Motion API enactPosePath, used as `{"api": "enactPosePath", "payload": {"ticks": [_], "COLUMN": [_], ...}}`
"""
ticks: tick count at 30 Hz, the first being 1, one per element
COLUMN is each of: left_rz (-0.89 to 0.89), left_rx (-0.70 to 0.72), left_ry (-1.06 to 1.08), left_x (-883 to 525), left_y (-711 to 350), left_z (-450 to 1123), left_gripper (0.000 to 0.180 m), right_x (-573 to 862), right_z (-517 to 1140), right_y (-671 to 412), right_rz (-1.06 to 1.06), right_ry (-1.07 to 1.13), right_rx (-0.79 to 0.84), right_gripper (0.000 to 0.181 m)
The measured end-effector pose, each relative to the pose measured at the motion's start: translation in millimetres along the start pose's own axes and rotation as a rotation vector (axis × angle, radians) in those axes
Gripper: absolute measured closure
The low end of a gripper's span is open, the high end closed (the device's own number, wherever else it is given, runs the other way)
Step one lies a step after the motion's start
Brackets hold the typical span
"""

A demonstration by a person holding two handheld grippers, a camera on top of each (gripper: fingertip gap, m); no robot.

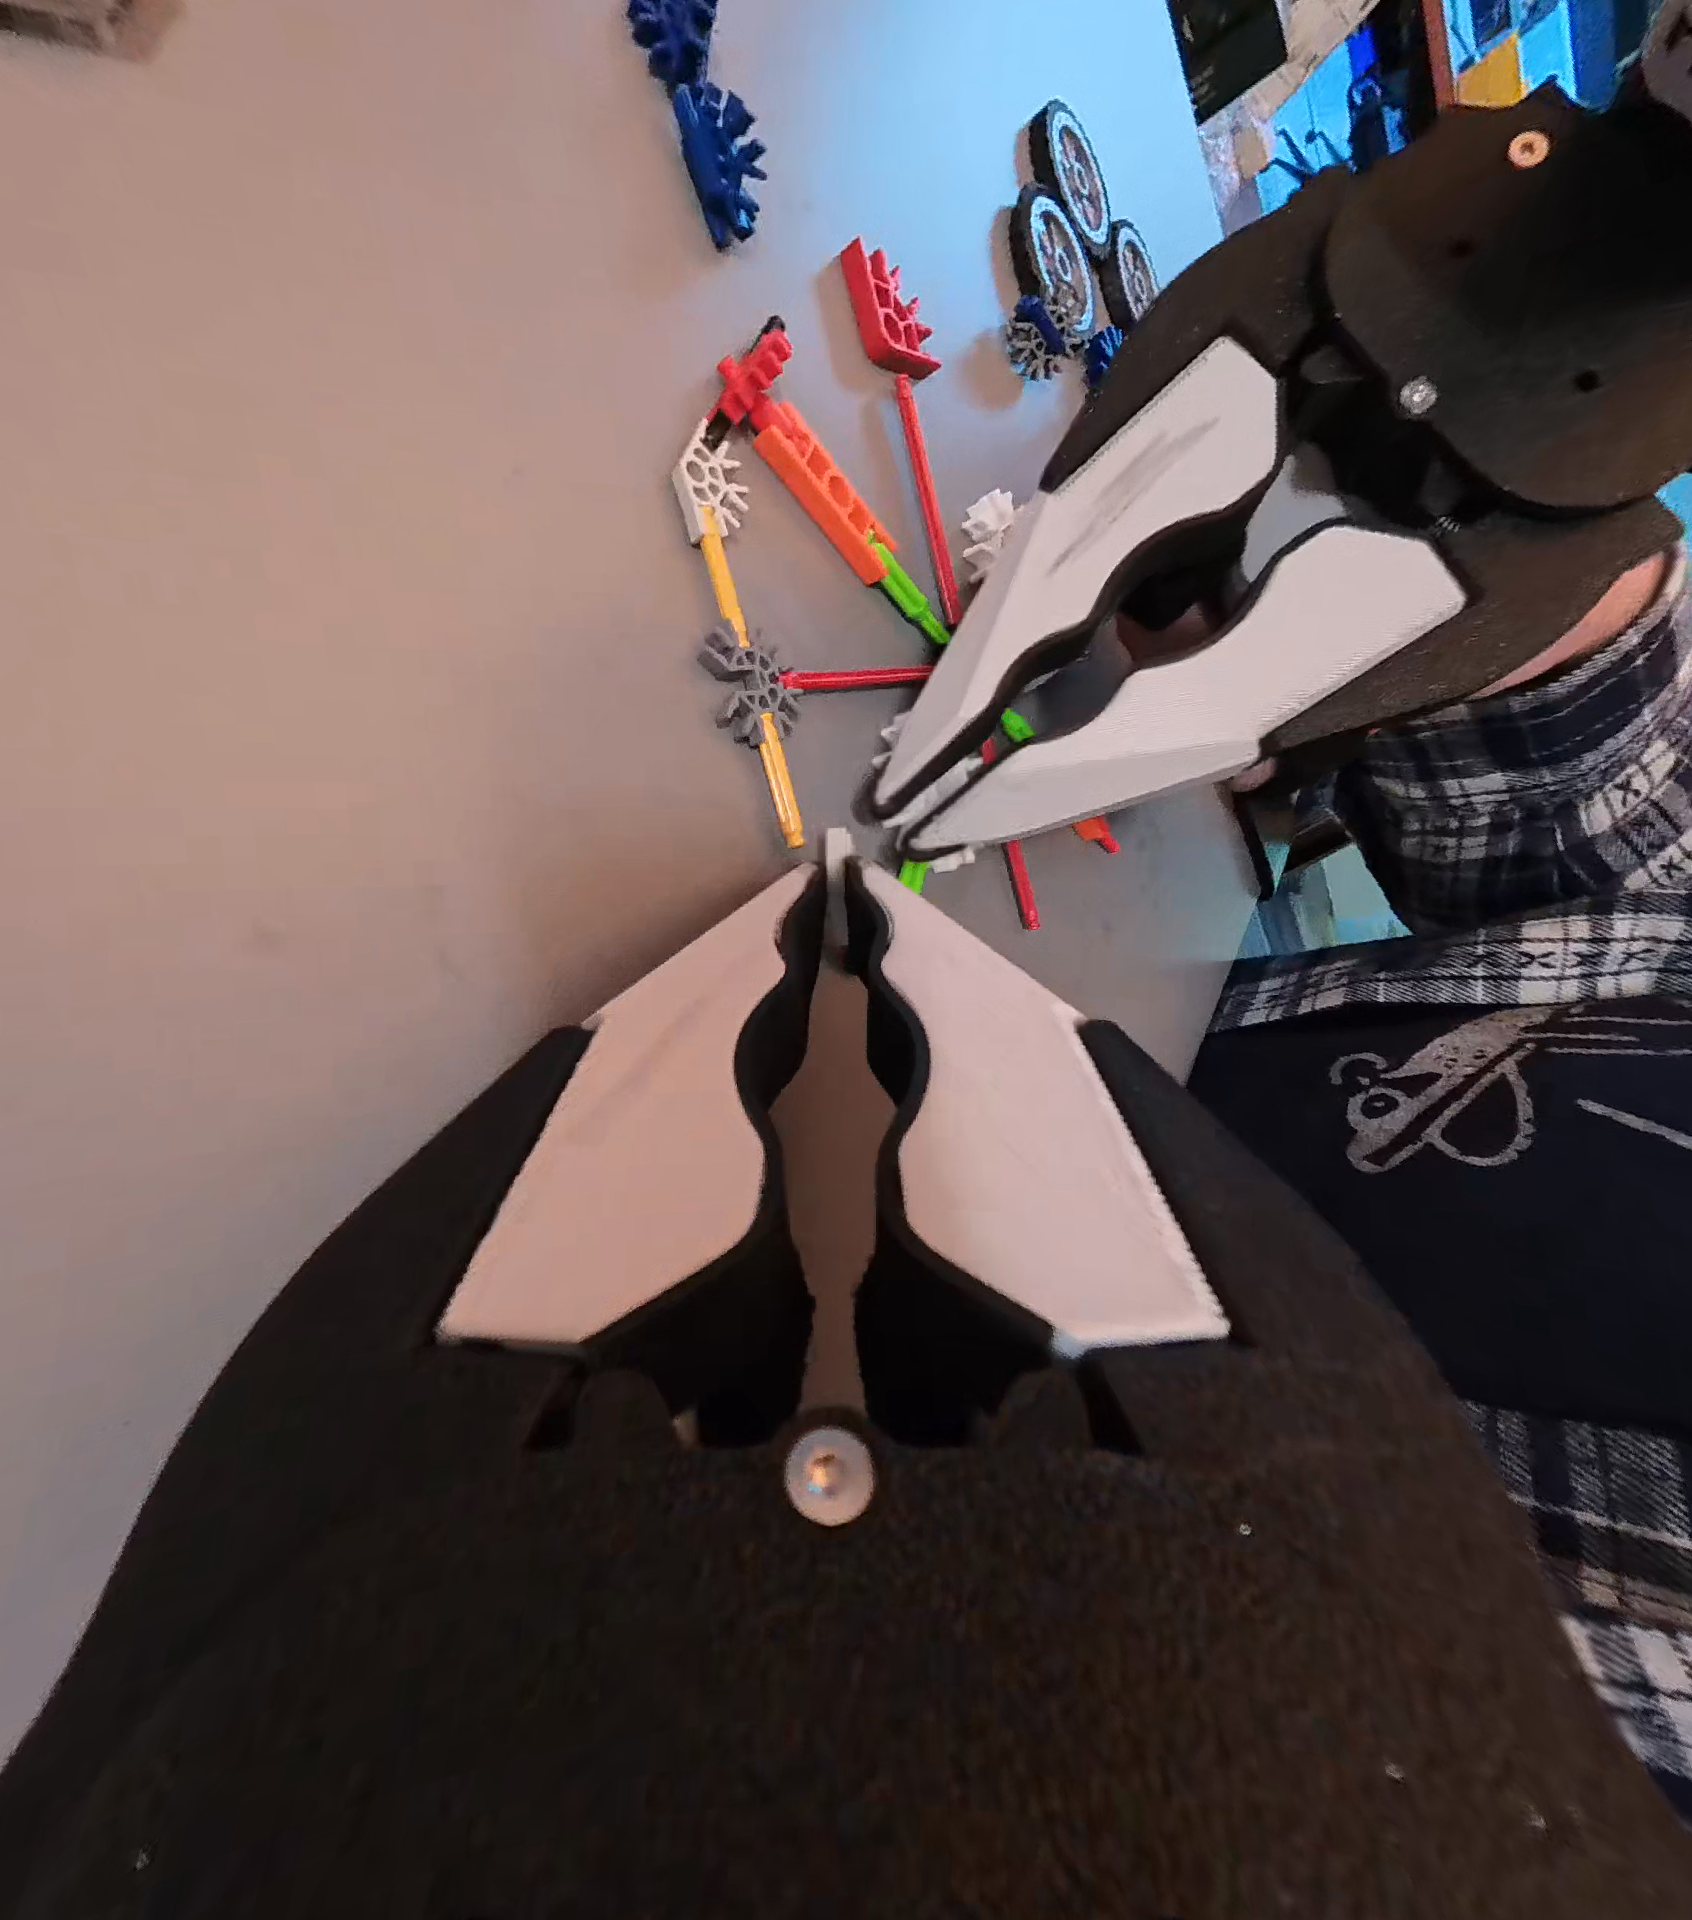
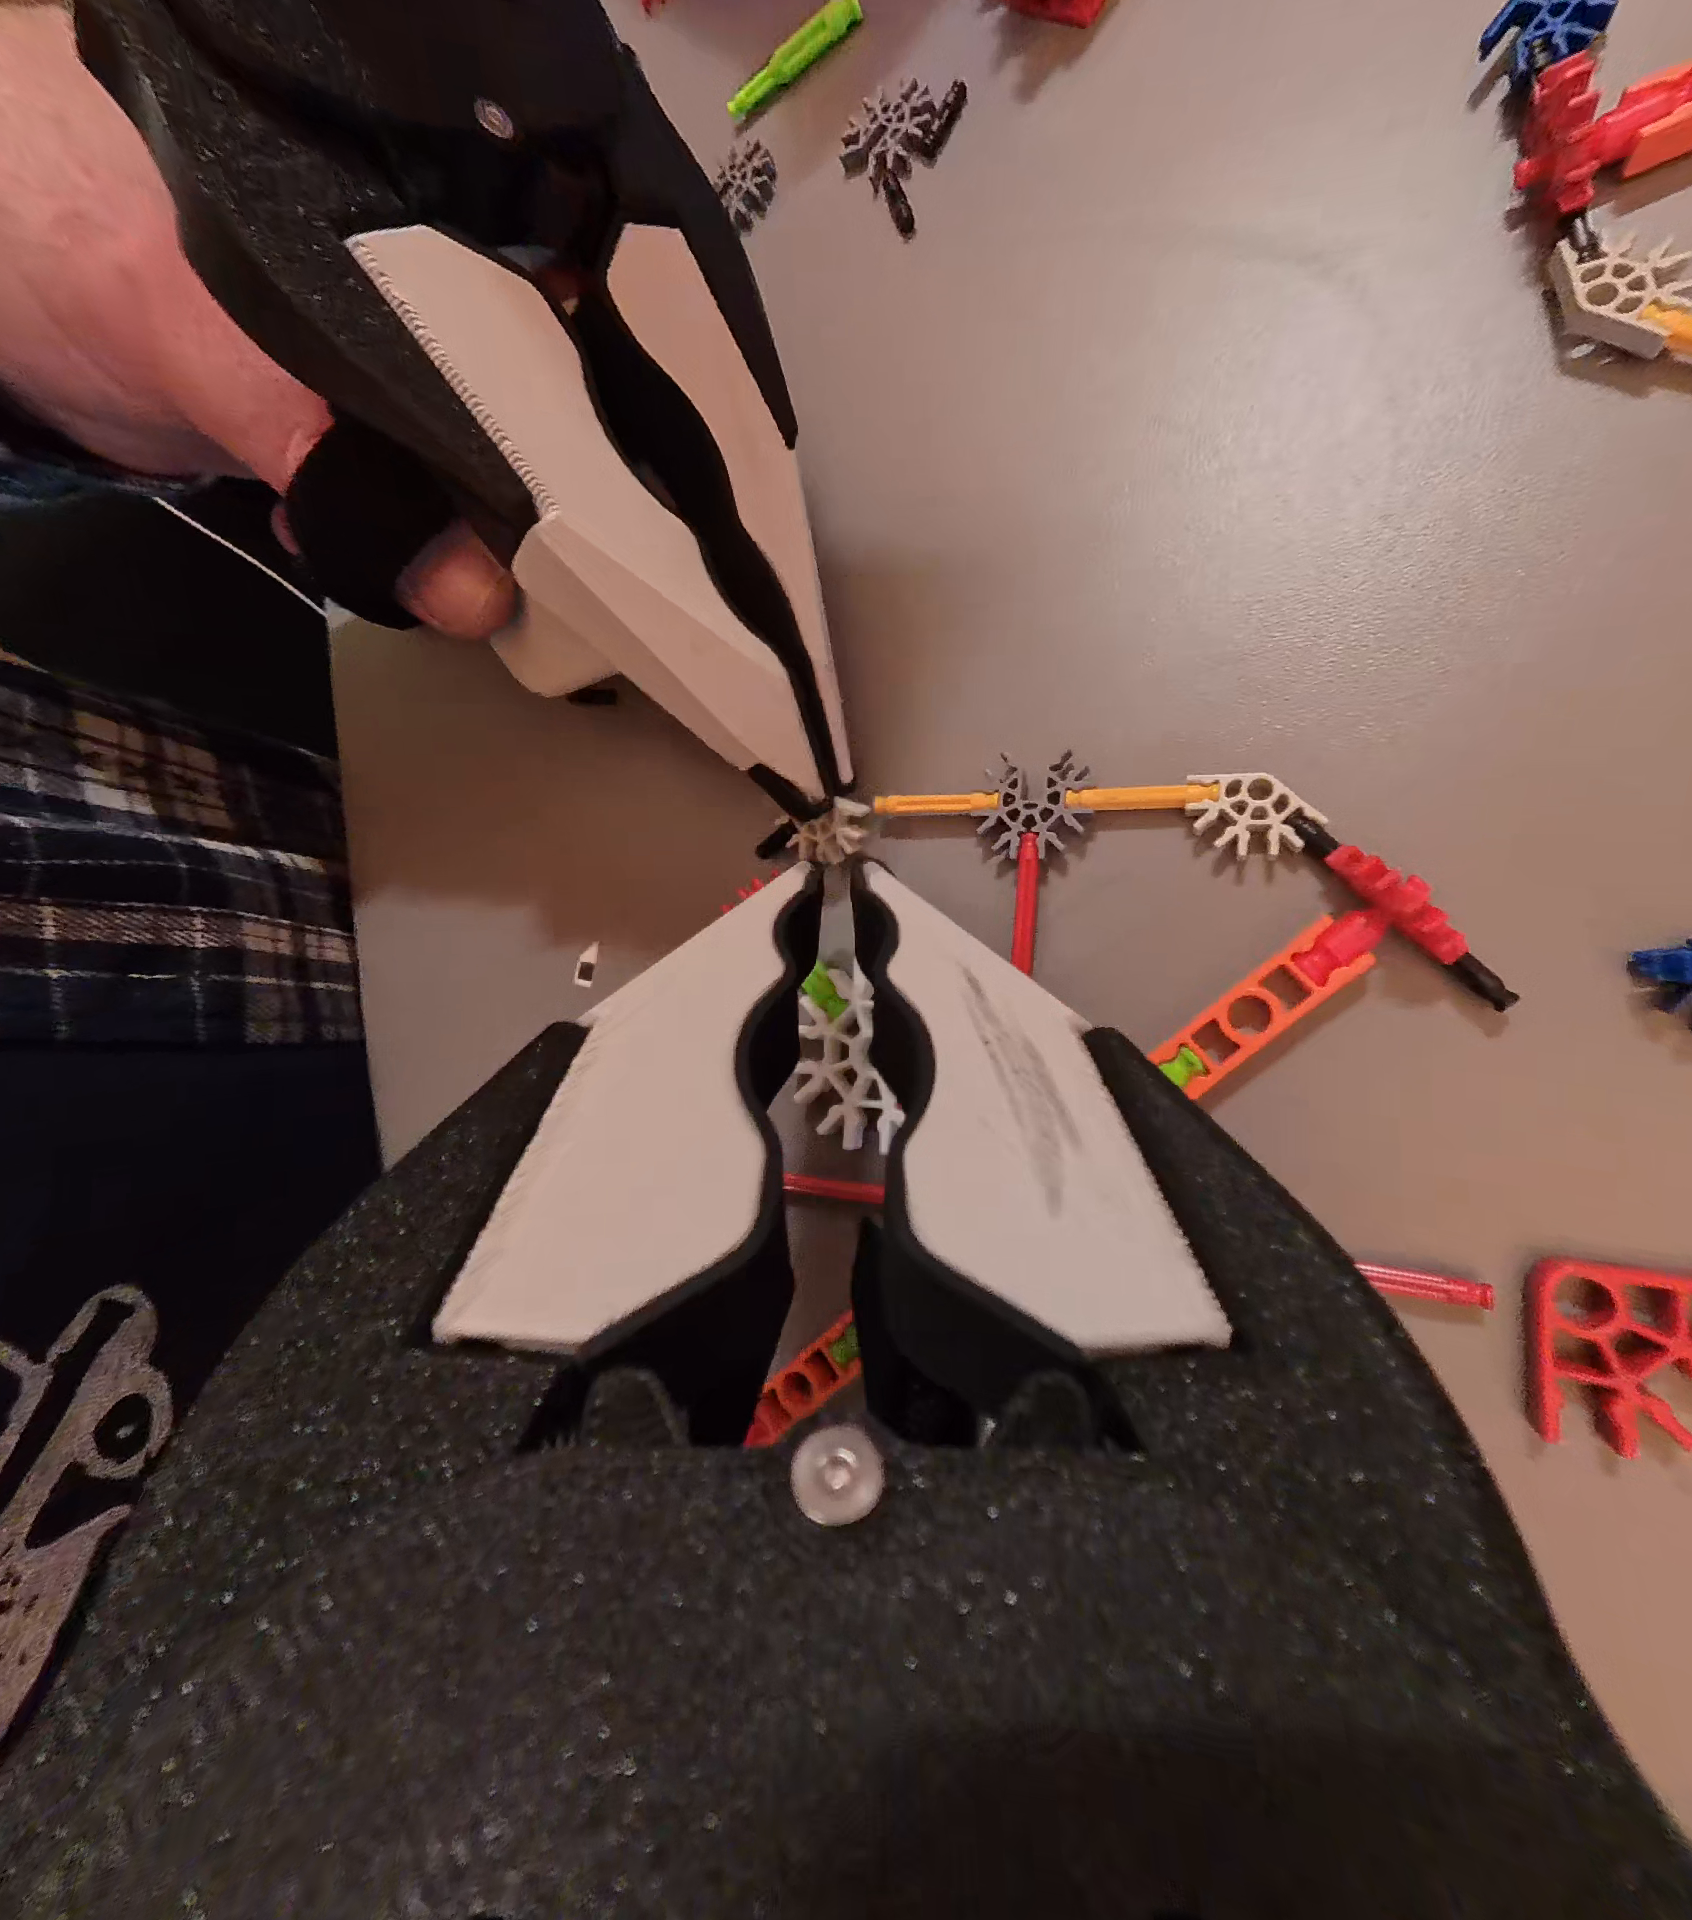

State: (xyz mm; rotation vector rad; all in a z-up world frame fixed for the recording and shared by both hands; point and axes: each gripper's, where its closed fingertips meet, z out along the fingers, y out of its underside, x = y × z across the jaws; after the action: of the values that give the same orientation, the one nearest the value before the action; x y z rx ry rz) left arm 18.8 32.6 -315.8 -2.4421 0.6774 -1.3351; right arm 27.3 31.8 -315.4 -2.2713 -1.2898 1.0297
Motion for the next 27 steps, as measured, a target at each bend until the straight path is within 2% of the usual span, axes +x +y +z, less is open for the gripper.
{"api": "enactPosePath", "payload": {"ticks": [27], "left_rz": [-0.111], "left_rx": [0.068], "left_ry": [-0.032], "left_x": [-10], "left_y": [-5], "left_z": [0], "left_gripper": [0.178], "right_x": [5], "right_z": [12], "right_y": [-2], "right_rz": [-0.079], "right_ry": [0.073], "right_rx": [-0.04], "right_gripper": [0.181]}}
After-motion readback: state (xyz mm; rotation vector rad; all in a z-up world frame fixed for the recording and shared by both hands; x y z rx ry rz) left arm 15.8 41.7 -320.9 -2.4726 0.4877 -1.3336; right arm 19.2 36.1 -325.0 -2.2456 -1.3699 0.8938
